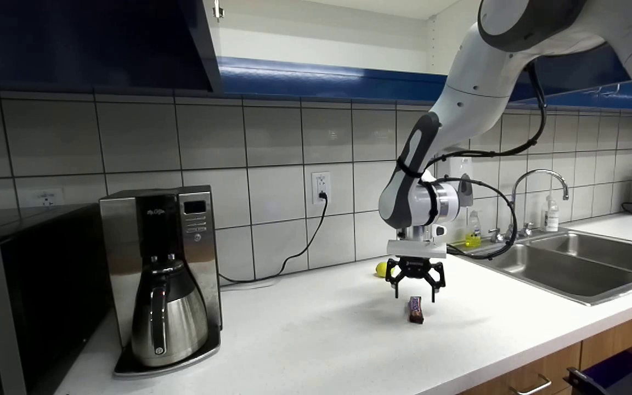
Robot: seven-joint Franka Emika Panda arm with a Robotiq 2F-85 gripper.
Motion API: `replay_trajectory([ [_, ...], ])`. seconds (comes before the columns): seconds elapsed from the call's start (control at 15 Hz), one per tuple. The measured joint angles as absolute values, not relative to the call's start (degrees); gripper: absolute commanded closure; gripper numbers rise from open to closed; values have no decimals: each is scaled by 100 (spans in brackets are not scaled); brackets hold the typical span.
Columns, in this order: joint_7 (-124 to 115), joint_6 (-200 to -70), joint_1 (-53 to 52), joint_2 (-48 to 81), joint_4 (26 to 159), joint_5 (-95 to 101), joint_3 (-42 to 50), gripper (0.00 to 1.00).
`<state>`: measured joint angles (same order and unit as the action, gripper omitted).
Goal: Put the chocolate bar inside the cupboard
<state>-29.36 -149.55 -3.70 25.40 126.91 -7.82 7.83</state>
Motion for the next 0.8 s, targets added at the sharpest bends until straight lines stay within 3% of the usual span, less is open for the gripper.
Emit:
replay_trajectory([
  [0.8, -3447, -14938, -675, 3012, 12314, -598, 973, 0],
])
